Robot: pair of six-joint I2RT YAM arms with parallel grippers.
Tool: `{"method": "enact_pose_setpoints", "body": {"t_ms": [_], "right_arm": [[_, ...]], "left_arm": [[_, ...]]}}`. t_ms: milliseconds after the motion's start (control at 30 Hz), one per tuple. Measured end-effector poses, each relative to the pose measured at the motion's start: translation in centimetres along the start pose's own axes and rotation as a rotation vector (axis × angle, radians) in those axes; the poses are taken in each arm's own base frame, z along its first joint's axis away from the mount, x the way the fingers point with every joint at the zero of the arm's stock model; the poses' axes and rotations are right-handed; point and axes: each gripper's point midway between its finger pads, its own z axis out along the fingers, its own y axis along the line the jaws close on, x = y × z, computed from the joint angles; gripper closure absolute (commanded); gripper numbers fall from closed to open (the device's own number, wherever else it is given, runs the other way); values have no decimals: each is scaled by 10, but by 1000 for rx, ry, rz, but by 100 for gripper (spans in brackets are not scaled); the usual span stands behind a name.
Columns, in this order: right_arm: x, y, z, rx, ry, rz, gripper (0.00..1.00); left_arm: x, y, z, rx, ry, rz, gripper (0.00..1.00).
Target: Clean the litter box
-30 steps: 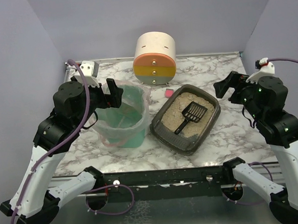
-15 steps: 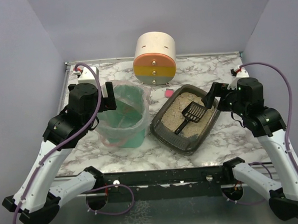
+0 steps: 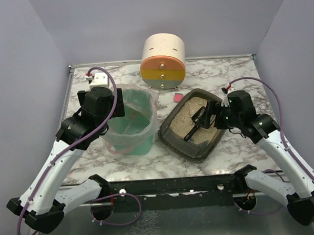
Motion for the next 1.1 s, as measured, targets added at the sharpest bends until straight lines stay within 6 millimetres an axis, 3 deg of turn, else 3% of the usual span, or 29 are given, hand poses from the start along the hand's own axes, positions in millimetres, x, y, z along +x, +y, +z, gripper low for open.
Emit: {"method": "enact_pose_setpoints", "body": {"t_ms": [200,467,933,1100], "right_arm": [[7,20,11,-19,16,18,4],[20,27,35,58,31,48,0],[44,-8,90,315,65,189,0],[53,-18,109,421,102,252,6]], "left_arm": [[1,1,1,-9,0,5,1],[0,5,-2,-16,-13,8,1],[6,6,0,-20,2,15,1],[9,7,0,-21,6,19,1]]}}
